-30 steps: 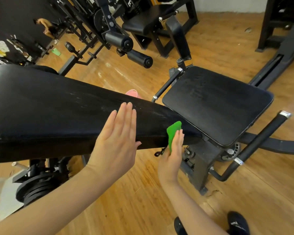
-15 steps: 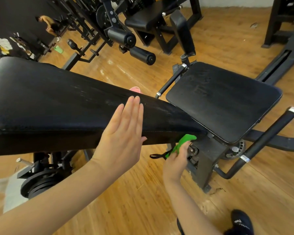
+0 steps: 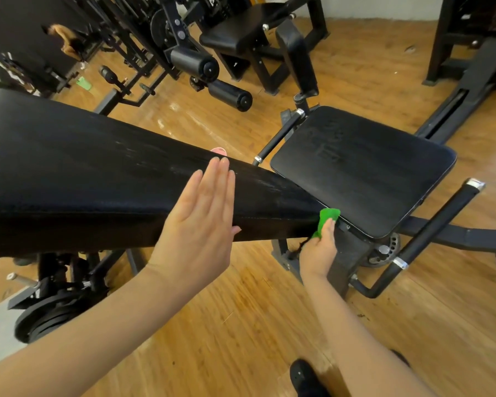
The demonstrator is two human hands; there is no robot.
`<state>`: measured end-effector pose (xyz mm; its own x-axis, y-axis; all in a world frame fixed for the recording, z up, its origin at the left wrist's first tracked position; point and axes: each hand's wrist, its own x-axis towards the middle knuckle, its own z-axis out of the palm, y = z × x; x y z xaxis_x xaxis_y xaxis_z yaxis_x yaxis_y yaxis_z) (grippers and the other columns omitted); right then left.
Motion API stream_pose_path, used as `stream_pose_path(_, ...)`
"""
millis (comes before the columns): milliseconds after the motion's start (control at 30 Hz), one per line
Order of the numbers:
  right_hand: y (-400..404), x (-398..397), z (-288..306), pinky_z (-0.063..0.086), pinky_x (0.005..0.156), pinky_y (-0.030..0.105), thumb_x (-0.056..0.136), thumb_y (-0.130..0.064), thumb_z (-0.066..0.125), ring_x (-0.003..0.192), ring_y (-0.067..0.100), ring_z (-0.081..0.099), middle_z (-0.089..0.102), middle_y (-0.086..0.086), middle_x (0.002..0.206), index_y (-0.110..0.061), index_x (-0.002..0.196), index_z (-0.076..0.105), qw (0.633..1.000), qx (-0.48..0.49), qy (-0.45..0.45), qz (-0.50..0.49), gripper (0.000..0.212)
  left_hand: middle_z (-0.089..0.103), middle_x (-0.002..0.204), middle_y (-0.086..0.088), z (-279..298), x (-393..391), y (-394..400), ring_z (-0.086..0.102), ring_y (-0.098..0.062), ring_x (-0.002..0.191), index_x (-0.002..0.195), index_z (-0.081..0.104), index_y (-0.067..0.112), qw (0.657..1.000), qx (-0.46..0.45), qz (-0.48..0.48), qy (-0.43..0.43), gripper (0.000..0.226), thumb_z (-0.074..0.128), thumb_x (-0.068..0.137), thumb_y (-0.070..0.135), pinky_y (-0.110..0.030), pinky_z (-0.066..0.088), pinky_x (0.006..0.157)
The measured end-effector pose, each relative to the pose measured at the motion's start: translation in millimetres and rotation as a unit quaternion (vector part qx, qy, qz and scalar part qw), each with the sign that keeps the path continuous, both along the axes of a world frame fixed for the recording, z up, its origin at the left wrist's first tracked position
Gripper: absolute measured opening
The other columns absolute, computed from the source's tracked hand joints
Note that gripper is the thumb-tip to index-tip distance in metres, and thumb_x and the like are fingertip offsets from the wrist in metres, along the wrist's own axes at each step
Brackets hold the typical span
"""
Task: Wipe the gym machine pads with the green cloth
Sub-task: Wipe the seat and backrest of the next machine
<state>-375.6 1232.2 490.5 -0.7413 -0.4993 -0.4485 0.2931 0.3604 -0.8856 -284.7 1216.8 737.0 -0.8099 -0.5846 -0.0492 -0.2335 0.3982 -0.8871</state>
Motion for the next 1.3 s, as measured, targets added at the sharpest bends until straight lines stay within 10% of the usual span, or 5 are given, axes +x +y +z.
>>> stream_pose_path(367, 46, 12, 78, 0.014, 0.098, -0.004, 0.089, 0.013, 0.045, 0.133, 0.004, 0.022, 0.025, -0.011, 0.142, -0.021, 0.136, 0.019, 0.968, -0.159, 0.110, 0.163, 0.064, -0.027, 0.147, -0.032, 12, -11, 10, -0.036, -0.043, 0.127, 0.120, -0.039, -0.016, 0.983, 0.128, 0.121, -0.057, 0.070, 0.004, 0.104, 0.036, -0.049, -0.028, 0.101)
stream_pose_path(600, 37, -6, 151, 0.013, 0.105, 0.001, 0.095, 0.002, 0.042, 0.128, -0.006, 0.022, 0.028, -0.020, 0.134, -0.028, 0.133, 0.025, 0.916, -0.230, 0.155, 0.289, 0.051, -0.027, 0.150, -0.020, 69, 7, 26, -0.019, -0.038, 0.145, 0.132, -0.027, -0.002, 0.979, 0.121, 0.151, -0.055, 0.060, 0.014, 0.104, 0.031, -0.046, -0.023, 0.103)
stream_pose_path(767, 23, -4, 214, 0.015, 0.107, 0.005, 0.094, -0.005, 0.049, 0.130, -0.010, 0.022, 0.030, -0.023, 0.136, -0.030, 0.136, 0.028, 0.848, -0.331, 0.199, 0.363, 0.052, 0.055, 0.127, -0.034, 104, 33, 24, 0.051, -0.048, 0.121, 0.120, 0.058, -0.013, 0.982, 0.142, 0.026, 0.124, 0.054, 0.046, 0.073, 0.011, -0.045, 0.010, 0.116)
stream_pose_path(1033, 20, -3, 192, 0.034, 0.109, 0.032, 0.085, 0.010, 0.057, 0.129, -0.001, 0.036, 0.045, -0.016, 0.132, -0.031, 0.131, 0.037, 0.857, -0.364, 0.181, 0.317, 0.065, 0.041, 0.141, -0.033, 135, 57, 24, 0.031, -0.041, 0.133, 0.138, 0.035, -0.013, 0.974, 0.035, 0.082, 0.210, 0.091, 0.044, 0.088, 0.063, -0.045, 0.019, 0.111)
stream_pose_path(1300, 0, 2, 265, 0.027, 0.108, 0.012, 0.088, 0.001, 0.055, 0.128, -0.001, 0.036, 0.044, -0.011, 0.132, -0.017, 0.133, 0.038, 0.812, -0.455, 0.208, 0.300, 0.052, 0.048, 0.132, -0.037, 137, 59, 32, 0.055, -0.048, 0.117, 0.132, 0.042, -0.019, 0.951, 0.022, 0.157, 0.265, 0.101, 0.048, 0.067, 0.058, -0.052, 0.032, 0.093)
